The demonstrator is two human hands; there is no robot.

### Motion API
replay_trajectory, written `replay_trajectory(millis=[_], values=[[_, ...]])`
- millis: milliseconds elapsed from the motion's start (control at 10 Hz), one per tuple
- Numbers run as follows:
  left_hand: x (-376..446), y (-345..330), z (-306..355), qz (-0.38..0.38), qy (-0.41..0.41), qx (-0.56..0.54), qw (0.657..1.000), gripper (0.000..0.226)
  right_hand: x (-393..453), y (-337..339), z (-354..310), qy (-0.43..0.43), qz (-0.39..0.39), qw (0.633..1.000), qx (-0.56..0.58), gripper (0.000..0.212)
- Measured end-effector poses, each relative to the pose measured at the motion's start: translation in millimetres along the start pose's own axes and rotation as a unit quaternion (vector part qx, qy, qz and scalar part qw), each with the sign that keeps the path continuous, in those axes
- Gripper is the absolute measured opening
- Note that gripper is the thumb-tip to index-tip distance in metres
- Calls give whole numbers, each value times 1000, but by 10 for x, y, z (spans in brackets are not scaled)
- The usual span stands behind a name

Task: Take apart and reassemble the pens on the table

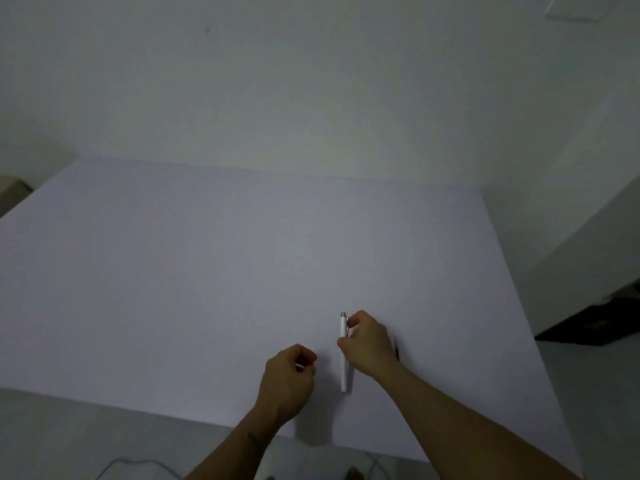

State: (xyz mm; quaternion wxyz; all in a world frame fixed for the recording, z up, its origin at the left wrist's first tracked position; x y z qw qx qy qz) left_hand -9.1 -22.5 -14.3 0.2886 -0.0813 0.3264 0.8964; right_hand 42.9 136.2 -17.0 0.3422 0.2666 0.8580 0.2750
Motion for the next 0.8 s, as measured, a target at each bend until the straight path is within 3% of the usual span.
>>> replay_trajectory(millis=[300, 800], values=[[-37, -16, -196, 22, 8, 34, 999, 21, 52, -190, 40, -9, -14, 991, -134, 33], [-18, 208, -163, -3, -43, 63, 997, 21, -114, 36, -8, 8, 24, 990, -138, 40]])
Point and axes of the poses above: each hand's wrist, its own x-axis towards the middle knuckle, its own y-axis out of the back of the hand, z = x × y, the point moved 1 cm from there along x, towards the middle knuckle, and after that the axes turned 5 degrees about -x, right-handed, at the moved point
